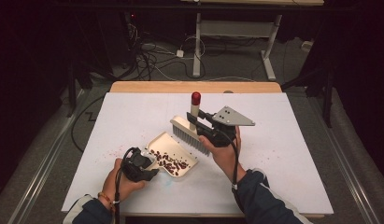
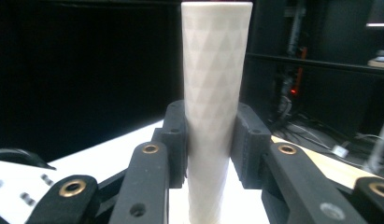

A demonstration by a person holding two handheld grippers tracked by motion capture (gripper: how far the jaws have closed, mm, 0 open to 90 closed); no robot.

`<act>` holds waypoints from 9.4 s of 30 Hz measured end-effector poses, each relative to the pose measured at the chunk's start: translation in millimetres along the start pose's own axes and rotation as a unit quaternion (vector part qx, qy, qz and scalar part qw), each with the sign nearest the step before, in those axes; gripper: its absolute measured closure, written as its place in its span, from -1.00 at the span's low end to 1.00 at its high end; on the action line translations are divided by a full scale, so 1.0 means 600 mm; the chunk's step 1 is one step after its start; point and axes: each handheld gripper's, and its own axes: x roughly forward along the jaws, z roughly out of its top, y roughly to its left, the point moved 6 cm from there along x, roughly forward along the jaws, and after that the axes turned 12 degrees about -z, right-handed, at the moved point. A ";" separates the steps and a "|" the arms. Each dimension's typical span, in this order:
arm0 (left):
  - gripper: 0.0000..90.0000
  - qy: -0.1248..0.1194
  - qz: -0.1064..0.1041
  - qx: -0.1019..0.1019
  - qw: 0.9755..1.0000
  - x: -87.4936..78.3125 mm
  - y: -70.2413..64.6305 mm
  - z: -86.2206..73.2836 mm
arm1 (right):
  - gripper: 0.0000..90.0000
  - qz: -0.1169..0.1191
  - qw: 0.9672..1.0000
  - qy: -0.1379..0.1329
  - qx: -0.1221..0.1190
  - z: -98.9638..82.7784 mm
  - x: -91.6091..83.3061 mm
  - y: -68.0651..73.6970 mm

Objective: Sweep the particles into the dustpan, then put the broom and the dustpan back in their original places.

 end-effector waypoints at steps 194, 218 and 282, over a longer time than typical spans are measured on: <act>0.42 0.001 -0.011 -0.038 0.999 -0.031 0.016 -0.033 | 0.56 0.066 0.995 0.038 -0.070 -0.038 0.011 0.028; 0.42 -0.023 0.014 -0.079 0.997 -0.039 0.046 -0.048 | 0.56 0.047 0.997 0.045 -0.048 -0.012 -0.126 -0.081; -0.11 -0.097 0.030 -0.088 0.991 -0.047 0.022 -0.059 | 0.32 -0.004 0.959 0.281 0.019 -0.123 -0.059 -0.299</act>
